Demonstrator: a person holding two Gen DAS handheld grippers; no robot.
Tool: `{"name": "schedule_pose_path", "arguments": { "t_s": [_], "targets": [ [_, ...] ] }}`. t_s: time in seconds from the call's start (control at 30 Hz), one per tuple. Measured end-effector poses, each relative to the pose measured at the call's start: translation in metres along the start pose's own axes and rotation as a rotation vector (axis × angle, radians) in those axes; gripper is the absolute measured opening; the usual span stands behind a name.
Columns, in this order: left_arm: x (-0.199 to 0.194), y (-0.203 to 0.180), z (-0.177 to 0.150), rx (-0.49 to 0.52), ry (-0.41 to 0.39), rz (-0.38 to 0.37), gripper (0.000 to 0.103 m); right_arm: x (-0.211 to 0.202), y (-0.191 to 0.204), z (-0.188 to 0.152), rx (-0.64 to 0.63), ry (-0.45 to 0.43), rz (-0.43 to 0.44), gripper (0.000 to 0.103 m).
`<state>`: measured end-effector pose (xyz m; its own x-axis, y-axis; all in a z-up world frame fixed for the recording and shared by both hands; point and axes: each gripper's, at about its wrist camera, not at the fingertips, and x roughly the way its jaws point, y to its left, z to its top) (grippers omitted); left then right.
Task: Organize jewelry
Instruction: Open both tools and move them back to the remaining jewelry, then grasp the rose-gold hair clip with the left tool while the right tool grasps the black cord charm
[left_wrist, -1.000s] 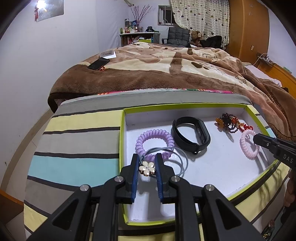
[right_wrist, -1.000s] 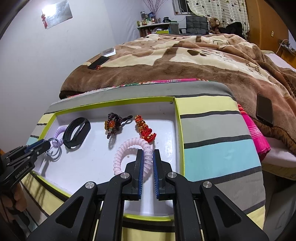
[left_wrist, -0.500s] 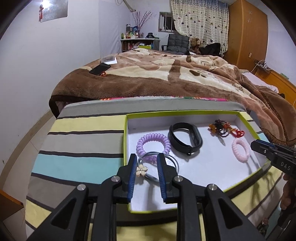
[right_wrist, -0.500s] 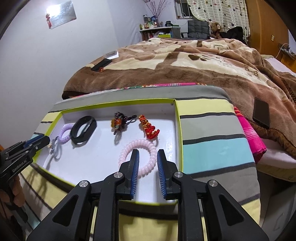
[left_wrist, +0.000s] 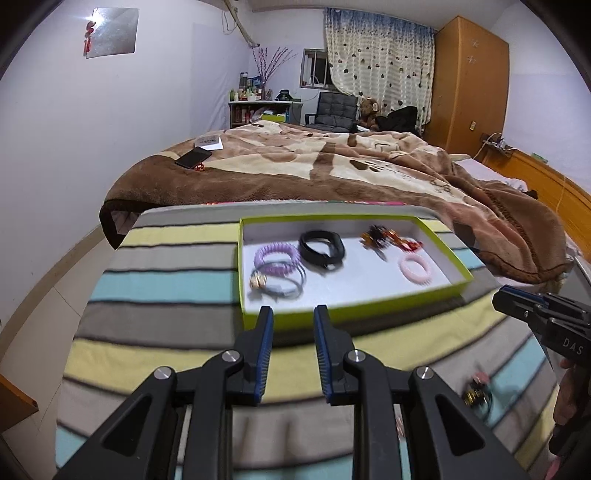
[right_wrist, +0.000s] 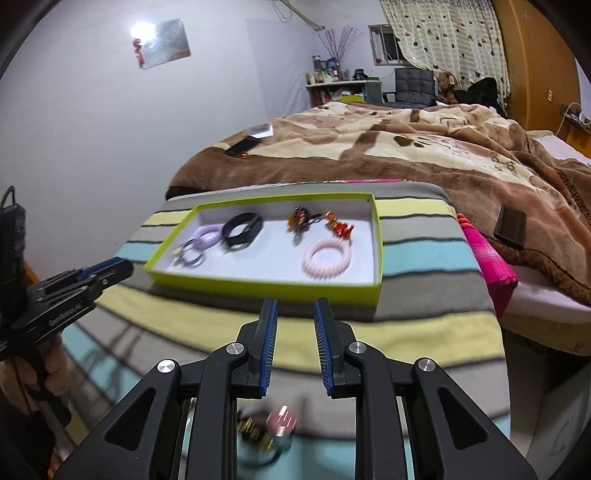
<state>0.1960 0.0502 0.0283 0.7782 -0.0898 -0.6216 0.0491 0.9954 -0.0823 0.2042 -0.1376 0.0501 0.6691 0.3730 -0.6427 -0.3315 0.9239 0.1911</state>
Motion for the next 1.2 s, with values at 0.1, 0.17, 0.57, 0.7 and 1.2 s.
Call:
{"name": "schedule_pose_path", "arguments": {
  "t_s": [0.1,0.17,0.57,0.7,1.2],
  "targets": [
    [-0.016,-0.004,-0.013,0.008,-0.014,-0.001,0.023,-0.016,0.006,-0.014,0.000,-0.009,0.011,0.021],
    [-0.026,-0.005,-0.021,0.006,-0.020,-0.003,0.023,-0.026,0.009,-0.024,0.005,-0.013,0.011,0.021],
    [-0.077,-0.020,-0.058,0.010,-0.049,-0.039,0.023,-0.064,0.017,-0.065,0.027,-0.022,0.022,0.021],
    [-0.085,-0.024,-0.066,0.012,-0.045,-0.054,0.023,-0.065,0.015,-0.074,0.046,-0.005,0.027,0.021],
    [-0.073,-0.032,-0.076,0.029,-0.007,-0.074,0.023,-0.048,0.009,-0.082,0.077,0.049,0.022,0.021]
  ]
}}
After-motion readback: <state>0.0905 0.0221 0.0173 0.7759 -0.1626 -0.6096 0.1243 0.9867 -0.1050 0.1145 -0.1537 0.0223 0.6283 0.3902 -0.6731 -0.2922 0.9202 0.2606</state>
